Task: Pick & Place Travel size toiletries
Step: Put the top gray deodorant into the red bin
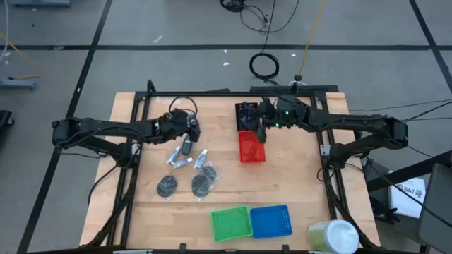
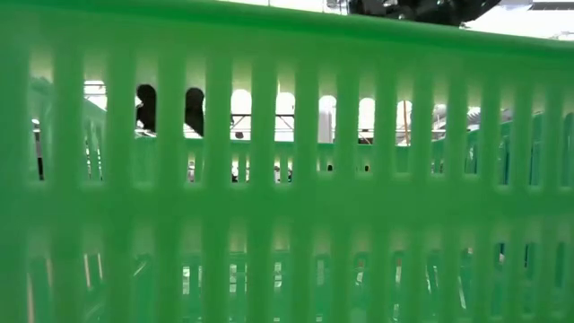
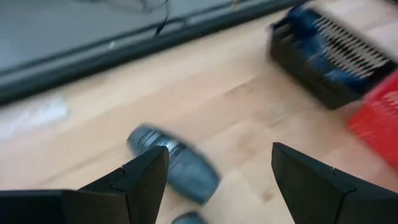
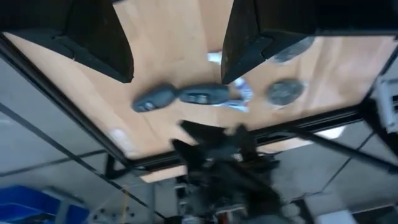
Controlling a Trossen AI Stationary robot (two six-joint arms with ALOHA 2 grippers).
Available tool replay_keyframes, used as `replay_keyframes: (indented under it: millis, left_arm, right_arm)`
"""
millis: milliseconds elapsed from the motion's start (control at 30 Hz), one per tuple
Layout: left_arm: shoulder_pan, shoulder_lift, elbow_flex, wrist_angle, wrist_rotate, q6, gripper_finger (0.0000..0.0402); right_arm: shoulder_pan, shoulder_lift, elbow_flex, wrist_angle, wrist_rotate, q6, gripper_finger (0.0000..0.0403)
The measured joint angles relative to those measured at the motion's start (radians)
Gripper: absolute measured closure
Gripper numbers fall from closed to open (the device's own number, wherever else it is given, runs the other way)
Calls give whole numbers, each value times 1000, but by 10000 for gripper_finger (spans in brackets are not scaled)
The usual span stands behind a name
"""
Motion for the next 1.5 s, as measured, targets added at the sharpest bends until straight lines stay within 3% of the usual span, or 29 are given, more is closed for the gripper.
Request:
replay_keyframes:
  millis: [233, 400, 667, 933, 1333, 1500]
  left_arm:
    - [124, 158, 7, 11, 142, -96, 135]
    - [217, 277, 98, -68, 265, -100, 141]
    - [250, 443, 321, -337, 286, -89, 142]
    - [267, 583, 363, -415, 345, -84, 143]
    - [256, 575, 360, -411, 307, 145, 164]
    - [240, 575, 359, -412, 196, 197, 195]
  right_arm:
    - [78, 0, 0, -14, 82, -35, 173]
    - [89, 4, 0, -16, 106, -44, 171]
    - [89, 4, -1, -27, 105, -51, 175]
    - [89, 4, -64, 36, 105, -58, 173]
    - [89, 4, -99, 71, 101, -61, 175]
    - [91, 4, -99, 71, 103, -60, 178]
